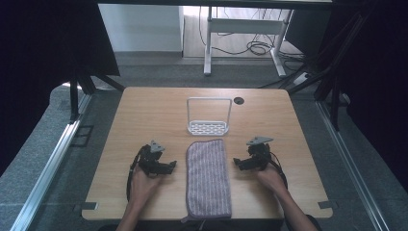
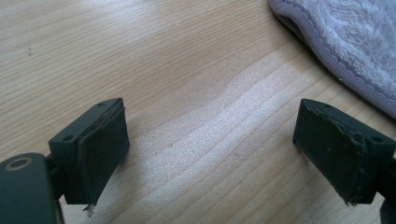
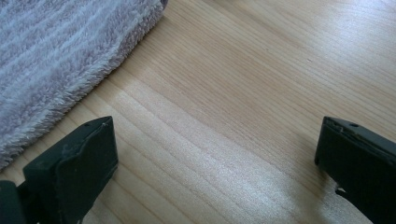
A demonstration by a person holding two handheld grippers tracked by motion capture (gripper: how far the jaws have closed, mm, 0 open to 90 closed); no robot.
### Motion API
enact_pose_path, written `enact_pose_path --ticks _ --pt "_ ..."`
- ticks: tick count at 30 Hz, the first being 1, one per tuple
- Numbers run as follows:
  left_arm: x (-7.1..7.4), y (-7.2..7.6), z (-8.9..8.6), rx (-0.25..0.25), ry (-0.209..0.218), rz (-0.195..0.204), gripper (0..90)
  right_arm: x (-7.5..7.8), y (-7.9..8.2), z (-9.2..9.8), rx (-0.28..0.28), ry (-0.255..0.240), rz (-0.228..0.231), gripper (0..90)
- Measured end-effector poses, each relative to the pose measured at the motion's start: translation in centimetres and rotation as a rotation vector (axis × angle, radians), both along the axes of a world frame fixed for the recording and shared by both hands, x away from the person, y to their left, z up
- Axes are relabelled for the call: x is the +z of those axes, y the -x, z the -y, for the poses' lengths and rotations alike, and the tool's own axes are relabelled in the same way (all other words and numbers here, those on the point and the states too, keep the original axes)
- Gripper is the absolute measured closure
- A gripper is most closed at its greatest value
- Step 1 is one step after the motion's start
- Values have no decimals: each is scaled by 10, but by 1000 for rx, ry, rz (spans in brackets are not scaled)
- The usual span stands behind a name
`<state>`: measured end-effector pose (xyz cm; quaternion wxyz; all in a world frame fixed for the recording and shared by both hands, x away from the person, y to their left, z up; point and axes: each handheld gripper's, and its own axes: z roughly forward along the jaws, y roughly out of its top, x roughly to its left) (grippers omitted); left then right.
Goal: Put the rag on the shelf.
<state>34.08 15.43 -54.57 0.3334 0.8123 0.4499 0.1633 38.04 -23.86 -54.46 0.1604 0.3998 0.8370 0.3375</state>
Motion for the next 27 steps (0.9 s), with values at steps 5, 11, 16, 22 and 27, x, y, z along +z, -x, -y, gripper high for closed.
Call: enact_pose_path --ticks 5,11,16,22,27 --pt "0 0 0 1 2 -1 99 0 0 0 4 0 0 0" --pt "0 0 0 2 1 -1 99 0 0 0 5 -1 -1 0" --pt "0 0 0 2 2 -1 99 0 0 0 10 0 -1 0" --pt "0 0 -1 6 4 0 109 0 0 0 20 0 -1 0" --pt "1 0 -2 3 16 -2 111 1 0 0 20 10 -11 0"
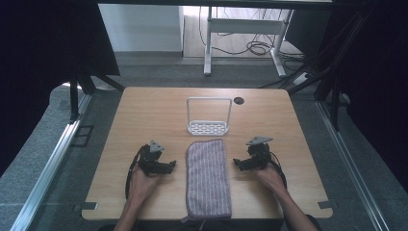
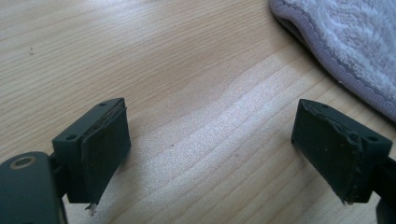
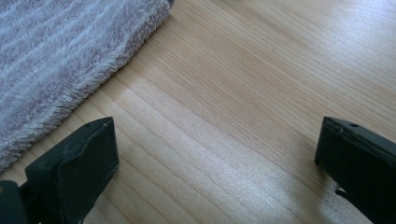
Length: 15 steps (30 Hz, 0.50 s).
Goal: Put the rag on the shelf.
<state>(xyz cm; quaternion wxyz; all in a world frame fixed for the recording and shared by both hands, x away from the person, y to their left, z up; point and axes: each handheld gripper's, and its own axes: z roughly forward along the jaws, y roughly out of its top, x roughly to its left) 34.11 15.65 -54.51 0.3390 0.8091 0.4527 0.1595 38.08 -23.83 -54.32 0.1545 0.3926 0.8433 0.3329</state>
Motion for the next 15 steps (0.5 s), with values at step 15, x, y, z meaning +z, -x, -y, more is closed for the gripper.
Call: enact_pose_path --ticks 15 --pt "23 -2 16 -80 42 36 166 18 -2 -2 1 -78 -53 60"
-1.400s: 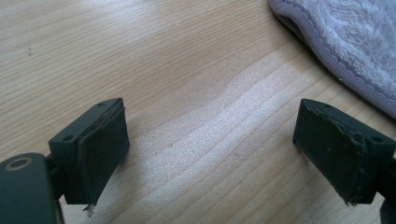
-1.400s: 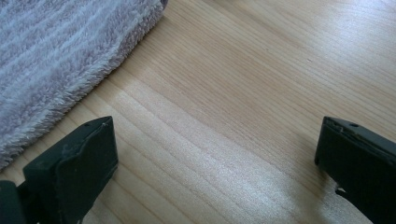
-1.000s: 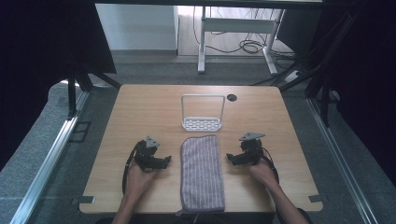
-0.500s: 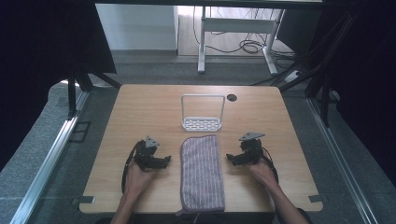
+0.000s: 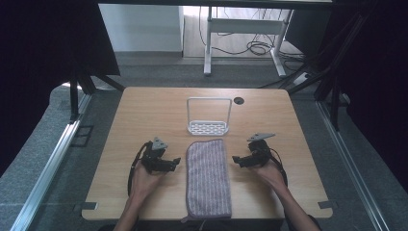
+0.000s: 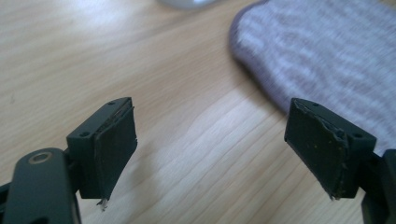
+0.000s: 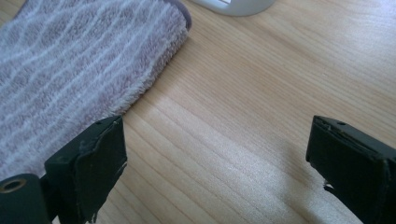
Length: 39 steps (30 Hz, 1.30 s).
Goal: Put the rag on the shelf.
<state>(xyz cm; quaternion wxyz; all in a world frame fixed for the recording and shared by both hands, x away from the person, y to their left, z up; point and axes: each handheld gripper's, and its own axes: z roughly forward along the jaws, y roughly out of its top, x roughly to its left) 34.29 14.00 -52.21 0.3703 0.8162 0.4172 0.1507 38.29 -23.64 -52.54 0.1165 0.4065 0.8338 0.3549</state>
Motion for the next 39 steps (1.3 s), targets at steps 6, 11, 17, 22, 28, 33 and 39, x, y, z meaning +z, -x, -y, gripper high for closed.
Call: enact_pose_path --ticks 6,11,17,22,28,33,39 --pt "12 -8 20 -60 0 21 187 12 -3 -8 31 -26 -4 188" --pt "12 -20 34 -92 -24 27 226 18 -9 -23 73 -39 -10 302" --pt "3 -39 46 -117 -44 2 303 13 -19 -44 85 -20 -22 388" --pt "-5 -52 50 -114 -49 -27 341 9 -28 -52 67 -18 -8 443" --pt "-14 -59 52 -110 -51 -44 375 1 -35 -60 60 -11 -33 494" --pt "-16 -60 53 -121 -29 -55 424 -4 -38 -63 52 13 -39 571" --pt "-13 -54 58 -128 6 -100 692 -5 -33 -68 108 20 -27 815"
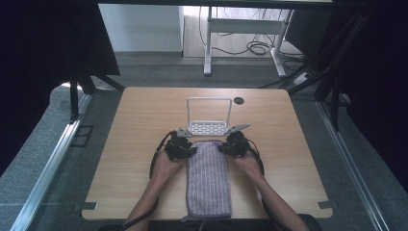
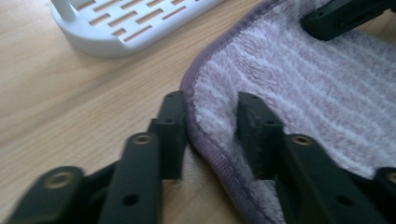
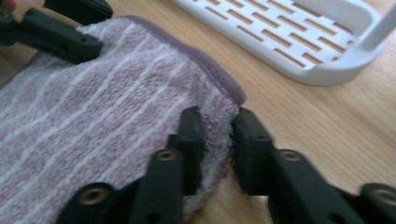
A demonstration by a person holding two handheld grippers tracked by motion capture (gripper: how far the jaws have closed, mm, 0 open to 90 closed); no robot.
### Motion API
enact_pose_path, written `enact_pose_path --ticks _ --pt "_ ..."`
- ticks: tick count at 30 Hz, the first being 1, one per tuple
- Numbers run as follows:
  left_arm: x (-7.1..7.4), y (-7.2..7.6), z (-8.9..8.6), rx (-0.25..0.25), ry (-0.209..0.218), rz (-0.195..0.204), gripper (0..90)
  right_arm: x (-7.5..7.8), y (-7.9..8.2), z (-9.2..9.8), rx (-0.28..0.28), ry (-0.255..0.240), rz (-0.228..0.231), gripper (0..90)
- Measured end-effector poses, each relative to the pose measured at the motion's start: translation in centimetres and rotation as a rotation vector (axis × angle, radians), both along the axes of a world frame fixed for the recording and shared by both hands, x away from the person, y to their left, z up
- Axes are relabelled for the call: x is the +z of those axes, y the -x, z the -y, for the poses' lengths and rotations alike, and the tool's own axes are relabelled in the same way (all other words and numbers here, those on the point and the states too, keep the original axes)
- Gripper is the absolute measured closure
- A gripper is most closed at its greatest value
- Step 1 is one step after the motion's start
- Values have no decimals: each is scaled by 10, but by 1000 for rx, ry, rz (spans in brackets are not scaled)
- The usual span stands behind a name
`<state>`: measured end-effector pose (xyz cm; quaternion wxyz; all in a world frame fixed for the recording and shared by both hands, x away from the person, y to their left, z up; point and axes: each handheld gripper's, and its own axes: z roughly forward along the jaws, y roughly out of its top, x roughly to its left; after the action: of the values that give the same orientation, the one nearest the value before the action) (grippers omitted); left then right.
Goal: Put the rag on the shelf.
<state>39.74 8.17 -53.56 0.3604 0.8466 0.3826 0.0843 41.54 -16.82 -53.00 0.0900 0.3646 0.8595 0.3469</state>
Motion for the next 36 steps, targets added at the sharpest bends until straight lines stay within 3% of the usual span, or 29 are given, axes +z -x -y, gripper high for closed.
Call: enact_pose_path --ticks 4,9,17,23,36 --pt "1 0 0 -5 12 -20 798 3 4 -4 12 29 26 856" --pt "12 1 -2 -7 33 15 805 18 7 1 26 -20 50 856" --pt "52 5 -6 -19 77 94 801 56 10 12 43 -102 85 850" --pt "82 7 -7 -22 102 156 800 85 11 16 63 -119 136 849" --pt "138 1 -8 -32 121 245 801 137 5 26 64 -181 208 849"
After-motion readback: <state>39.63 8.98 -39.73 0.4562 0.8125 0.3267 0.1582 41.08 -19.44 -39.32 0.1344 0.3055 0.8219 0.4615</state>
